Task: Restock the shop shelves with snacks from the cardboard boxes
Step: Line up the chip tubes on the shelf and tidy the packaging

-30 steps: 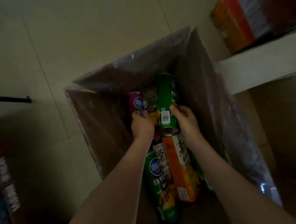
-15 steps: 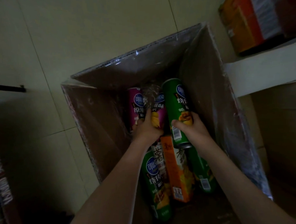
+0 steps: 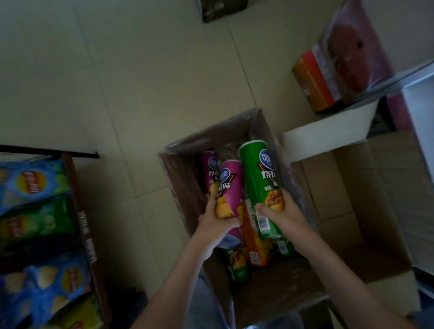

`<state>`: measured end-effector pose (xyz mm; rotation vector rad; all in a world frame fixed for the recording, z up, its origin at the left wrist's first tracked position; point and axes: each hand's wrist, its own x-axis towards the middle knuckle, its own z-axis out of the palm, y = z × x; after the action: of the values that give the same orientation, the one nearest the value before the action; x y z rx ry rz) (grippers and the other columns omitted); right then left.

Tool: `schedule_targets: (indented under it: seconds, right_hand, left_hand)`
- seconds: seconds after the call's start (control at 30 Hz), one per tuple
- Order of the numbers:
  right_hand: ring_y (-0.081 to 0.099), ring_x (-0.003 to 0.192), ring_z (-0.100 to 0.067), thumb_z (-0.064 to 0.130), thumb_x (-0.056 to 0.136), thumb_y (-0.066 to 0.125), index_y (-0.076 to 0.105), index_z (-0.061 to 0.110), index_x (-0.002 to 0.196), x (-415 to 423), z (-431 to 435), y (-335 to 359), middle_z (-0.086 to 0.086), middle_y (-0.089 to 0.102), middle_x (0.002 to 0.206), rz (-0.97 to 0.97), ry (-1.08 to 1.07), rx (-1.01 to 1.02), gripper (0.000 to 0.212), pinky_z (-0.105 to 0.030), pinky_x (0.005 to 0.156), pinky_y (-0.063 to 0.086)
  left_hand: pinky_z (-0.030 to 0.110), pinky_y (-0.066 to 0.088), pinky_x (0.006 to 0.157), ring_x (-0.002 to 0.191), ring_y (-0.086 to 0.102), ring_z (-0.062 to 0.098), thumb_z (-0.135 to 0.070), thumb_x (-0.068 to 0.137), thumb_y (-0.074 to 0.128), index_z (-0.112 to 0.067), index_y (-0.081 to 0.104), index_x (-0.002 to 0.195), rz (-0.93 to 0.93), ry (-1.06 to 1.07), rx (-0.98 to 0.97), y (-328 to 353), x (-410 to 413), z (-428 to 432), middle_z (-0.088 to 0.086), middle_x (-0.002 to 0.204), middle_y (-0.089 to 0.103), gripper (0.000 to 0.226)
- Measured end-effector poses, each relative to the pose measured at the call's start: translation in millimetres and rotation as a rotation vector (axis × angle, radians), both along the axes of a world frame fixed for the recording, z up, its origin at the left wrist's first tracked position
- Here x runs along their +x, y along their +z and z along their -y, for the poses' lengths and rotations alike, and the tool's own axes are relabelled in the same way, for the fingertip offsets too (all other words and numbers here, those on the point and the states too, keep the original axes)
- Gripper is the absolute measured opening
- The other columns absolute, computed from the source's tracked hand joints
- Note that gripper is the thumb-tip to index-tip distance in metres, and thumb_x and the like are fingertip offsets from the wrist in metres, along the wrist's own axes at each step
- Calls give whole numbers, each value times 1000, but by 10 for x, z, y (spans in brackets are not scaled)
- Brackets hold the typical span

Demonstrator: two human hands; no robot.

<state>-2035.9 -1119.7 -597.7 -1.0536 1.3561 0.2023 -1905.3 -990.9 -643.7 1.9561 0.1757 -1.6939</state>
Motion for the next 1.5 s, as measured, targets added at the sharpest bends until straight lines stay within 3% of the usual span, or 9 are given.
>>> schedule_targets:
  seconds: [0.13,0.23,0.4,0.5,0.67,0.87,1.1,1.27,1.5]
  right_hand:
    - [58,93,-4,24,84,73,48,27,120,-280,-9,1047,7,63,110,79,-33,22,45,-22,70,44]
    - [66,95,-14,18,80,75,51,27,118,-565,-1,1879,1,67,110,163,-140,-1,46,-32,78,52]
    - [68,101,-24,23,58,86,42,22,131,-1121,-78,3083,-6,67,116,331,-304,-91,85,-48,90,54]
    - [69,101,-20,19,61,80,41,23,130,-1571,-305,3699,-3,67,116,400,-476,-224,79,-44,88,54]
    - [67,103,-19,29,55,85,43,26,126,-2417,-905,4586,1,68,113,458,-675,-453,83,-43,88,53]
    - [69,98,-19,25,57,82,43,32,126,-3552,-1738,5511,4,72,106,539,-803,-652,79,-33,76,55]
    - [66,107,-21,24,61,86,41,23,135,-4969,-2834,6115,-4,69,117,499,-927,-880,87,-41,93,52]
    - [68,84,-5,9,78,77,41,30,114,-6035,-3607,6489,6,65,96,380,-970,-1018,55,-13,65,52]
    - [60,83,7,30,73,61,33,47,133,-6984,-4328,6966,22,65,103,344,-1025,-1143,68,-17,74,43]
  left_hand:
    - [34,59,73,102,65,25,-50,28,90,-29,57,117,22,57,-70,1142,-145,-19,10,126,58,97]
    - [22,55,61,93,65,17,-32,49,89,-22,46,123,31,9,-214,2154,-316,98,7,115,60,86]
    - [31,56,81,93,62,14,-18,53,85,-14,31,126,0,-160,-438,3353,-768,291,6,112,59,91]
    - [39,54,90,100,63,16,-28,49,89,-18,30,120,-12,-327,-580,3971,-1148,343,8,115,59,93]
    - [17,53,72,91,66,0,4,78,73,-24,32,123,-111,-584,-839,4816,-1911,227,3,118,59,68]
    - [35,50,93,105,61,19,-15,90,64,-28,40,116,-245,-705,-959,5597,-2956,-88,4,114,58,38]
    - [26,54,81,89,62,9,-23,65,78,-31,30,110,-255,-947,-1188,6379,-4509,-727,0,105,51,66]
    - [17,53,66,78,62,1,1,76,75,-23,12,142,-293,-1042,-1356,6768,-5764,-1325,-4,100,51,94]
    - [18,48,81,94,61,-1,-22,77,77,-40,13,137,-456,-1132,-1484,7296,-6747,-1749,-8,119,54,89]
